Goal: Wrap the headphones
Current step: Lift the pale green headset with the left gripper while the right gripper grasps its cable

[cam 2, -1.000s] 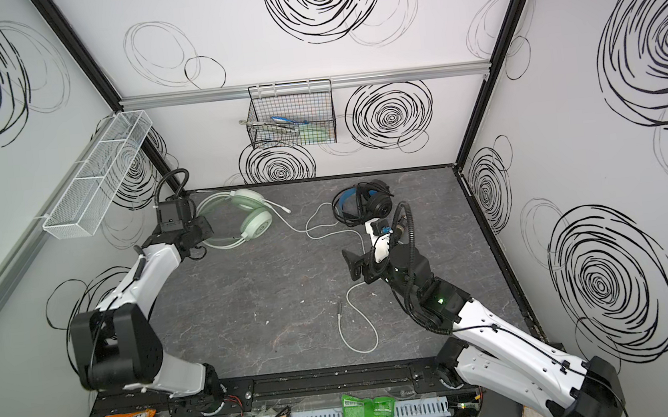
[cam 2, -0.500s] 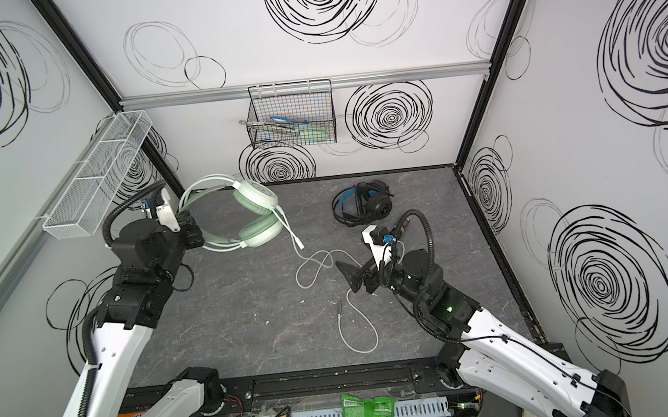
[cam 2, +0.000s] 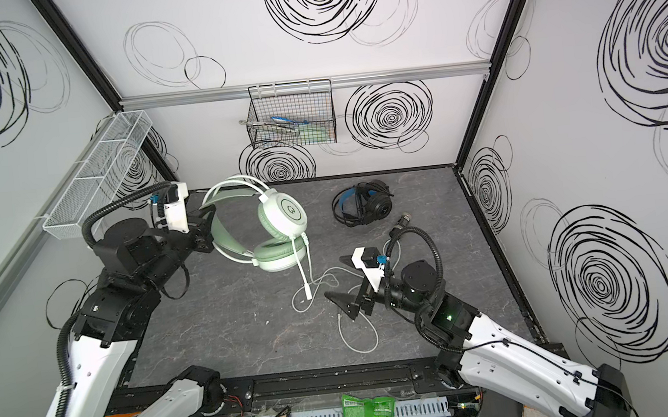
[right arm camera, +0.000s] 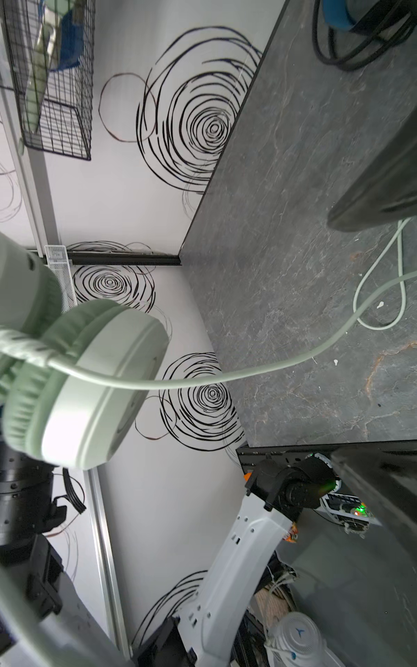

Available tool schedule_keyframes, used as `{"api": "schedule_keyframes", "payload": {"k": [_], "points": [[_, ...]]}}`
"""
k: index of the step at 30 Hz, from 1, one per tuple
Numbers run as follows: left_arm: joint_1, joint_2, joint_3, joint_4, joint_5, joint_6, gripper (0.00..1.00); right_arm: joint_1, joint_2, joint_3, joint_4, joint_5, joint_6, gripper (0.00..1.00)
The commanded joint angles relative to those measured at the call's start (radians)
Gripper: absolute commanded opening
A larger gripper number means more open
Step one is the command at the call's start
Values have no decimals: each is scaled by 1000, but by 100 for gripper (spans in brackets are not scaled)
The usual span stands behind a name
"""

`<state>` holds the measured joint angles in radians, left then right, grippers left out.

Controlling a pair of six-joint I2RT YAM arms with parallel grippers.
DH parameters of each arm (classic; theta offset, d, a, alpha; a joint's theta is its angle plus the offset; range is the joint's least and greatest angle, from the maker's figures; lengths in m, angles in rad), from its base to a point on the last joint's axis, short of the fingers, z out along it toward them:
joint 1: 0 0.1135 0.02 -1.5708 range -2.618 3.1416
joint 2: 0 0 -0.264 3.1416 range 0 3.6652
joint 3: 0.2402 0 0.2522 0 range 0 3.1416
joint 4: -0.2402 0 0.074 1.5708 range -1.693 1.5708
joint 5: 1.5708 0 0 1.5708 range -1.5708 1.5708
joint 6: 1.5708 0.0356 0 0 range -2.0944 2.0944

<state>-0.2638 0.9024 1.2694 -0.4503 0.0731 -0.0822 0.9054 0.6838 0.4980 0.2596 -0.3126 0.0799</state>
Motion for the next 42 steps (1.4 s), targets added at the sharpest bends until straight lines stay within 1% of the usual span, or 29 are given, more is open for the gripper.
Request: {"api": "schedule_keyframes", "payload": {"k": [1,4,10,16,18,24,26,28,33,38,40,42], "points": [[-15,8,66,87,124,-54,0,25,-3,-18,72,-35,-19,97],[-18,16,75,92,152,-71,0,33,9,-28,107,-48,-11,97],[-21,37,70,116,197,-115,0,36,92,-33,163,-63,-16,97],[-23,55,75,132,211,-136,0,40,150,-40,234,-101,2,98],[-23,61,80,139,219,-145,0,42,163,-42,242,-103,5,100],[-22,75,107,149,242,-166,0,44,207,-36,243,-109,15,89],[-22,79,118,147,246,-174,0,48,212,-42,249,-107,17,85],[-23,79,123,145,245,-176,0,49,211,-48,256,-103,22,77],[-21,76,125,151,238,-186,0,53,197,-67,259,-72,31,50],[-12,75,124,152,210,-189,0,54,165,-72,216,2,32,20],[-4,73,120,154,196,-191,0,54,145,-74,196,44,32,13],[2,67,113,151,169,-182,0,55,120,-75,180,95,30,10]]}}
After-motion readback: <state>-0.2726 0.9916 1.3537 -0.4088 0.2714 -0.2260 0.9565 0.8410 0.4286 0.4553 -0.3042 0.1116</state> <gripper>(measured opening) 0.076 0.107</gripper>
